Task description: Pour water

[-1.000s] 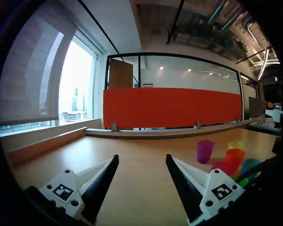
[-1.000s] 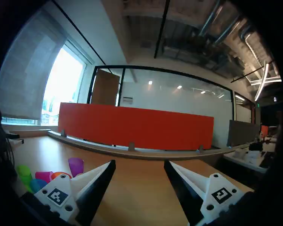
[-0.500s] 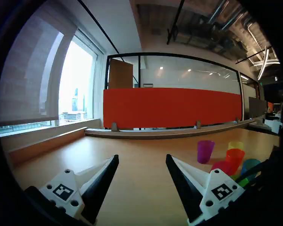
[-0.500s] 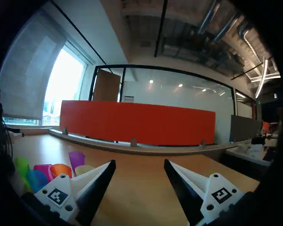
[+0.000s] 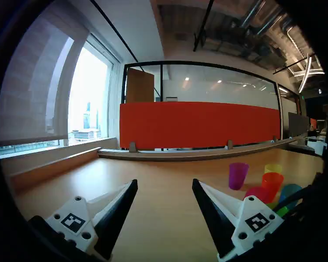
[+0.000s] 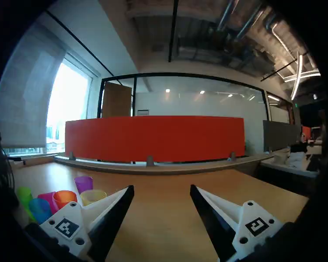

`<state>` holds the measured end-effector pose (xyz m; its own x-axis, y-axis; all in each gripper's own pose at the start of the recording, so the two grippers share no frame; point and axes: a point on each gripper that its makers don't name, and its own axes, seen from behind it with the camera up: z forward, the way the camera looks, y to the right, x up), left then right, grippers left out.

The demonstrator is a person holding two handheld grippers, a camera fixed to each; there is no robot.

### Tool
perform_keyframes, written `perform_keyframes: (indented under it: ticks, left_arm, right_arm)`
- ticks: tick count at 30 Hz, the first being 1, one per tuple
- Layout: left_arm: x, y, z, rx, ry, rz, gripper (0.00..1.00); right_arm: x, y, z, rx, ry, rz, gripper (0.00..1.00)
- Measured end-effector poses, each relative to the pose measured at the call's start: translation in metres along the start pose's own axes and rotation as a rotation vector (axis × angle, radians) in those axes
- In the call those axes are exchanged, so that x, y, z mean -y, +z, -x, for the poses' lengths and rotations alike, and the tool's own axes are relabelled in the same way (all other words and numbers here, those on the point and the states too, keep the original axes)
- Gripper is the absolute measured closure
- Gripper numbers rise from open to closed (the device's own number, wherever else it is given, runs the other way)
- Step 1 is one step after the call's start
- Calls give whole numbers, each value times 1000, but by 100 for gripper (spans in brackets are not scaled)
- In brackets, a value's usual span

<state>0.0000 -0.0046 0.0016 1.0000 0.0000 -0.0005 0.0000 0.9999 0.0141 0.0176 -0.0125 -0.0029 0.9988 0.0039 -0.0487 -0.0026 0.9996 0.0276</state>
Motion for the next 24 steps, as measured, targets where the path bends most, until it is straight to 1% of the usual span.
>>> perform_keyframes:
  ticks: [6,24]
  left_arm:
    - [0,0,0,0,0,0,8]
    - [0,0,0,0,0,0,8]
  right_arm:
    - [-3,1,7,14,-12,4,0]
    - [-5,2,17,45,-6,4,0]
